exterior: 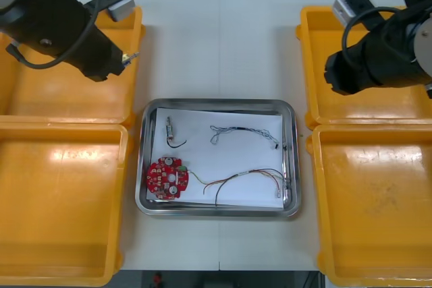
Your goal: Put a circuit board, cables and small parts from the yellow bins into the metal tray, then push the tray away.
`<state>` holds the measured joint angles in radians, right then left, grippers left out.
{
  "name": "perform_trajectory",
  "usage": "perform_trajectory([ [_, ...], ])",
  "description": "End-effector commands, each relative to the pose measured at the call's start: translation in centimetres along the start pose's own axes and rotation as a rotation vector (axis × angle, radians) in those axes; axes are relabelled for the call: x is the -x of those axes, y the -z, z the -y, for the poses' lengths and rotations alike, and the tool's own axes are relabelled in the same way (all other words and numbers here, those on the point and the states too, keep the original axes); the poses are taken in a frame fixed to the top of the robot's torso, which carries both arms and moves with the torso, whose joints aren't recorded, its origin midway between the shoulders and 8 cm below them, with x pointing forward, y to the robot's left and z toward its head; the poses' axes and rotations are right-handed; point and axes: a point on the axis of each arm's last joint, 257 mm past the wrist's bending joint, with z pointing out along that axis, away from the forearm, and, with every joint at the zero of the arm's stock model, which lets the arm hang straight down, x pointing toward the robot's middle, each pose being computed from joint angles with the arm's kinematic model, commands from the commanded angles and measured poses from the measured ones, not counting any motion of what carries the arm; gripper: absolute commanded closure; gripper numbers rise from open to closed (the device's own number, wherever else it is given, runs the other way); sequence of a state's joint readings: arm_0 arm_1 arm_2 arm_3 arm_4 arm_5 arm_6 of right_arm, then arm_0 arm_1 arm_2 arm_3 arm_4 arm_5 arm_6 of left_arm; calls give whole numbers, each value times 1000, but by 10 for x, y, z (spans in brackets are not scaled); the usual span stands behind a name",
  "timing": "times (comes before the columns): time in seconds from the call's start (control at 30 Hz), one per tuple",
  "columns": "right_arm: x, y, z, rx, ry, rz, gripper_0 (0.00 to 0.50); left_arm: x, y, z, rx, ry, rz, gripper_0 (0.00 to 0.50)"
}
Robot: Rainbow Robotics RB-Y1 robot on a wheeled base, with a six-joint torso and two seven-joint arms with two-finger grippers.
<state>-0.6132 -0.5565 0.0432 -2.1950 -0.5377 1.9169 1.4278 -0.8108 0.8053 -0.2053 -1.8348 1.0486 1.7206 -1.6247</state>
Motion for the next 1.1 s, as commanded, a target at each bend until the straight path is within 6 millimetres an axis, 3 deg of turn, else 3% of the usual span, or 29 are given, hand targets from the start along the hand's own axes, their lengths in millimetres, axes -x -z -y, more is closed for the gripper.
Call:
perform_trajectory([
  [0.03,-16,22,50,-84,-94,26,27,28,21,37,22,225,48,499],
  [0.13,-29,28,66,-96,-130,23,0,27,15,61,36,271,33,499],
  [0.27,-48,38,85,-105,-175,17,0,27,1,82,54,315,23,500],
  [0.53,-100,54,124,-118,-296,-27,0,26,-48,123,106,414,0,500],
  [0.77,-126,51,129,-128,-336,-74,0,29,-88,137,121,475,6,498],
  [1.1,-170,36,124,-107,-397,-175,0,23,-141,134,152,492,-9,499],
])
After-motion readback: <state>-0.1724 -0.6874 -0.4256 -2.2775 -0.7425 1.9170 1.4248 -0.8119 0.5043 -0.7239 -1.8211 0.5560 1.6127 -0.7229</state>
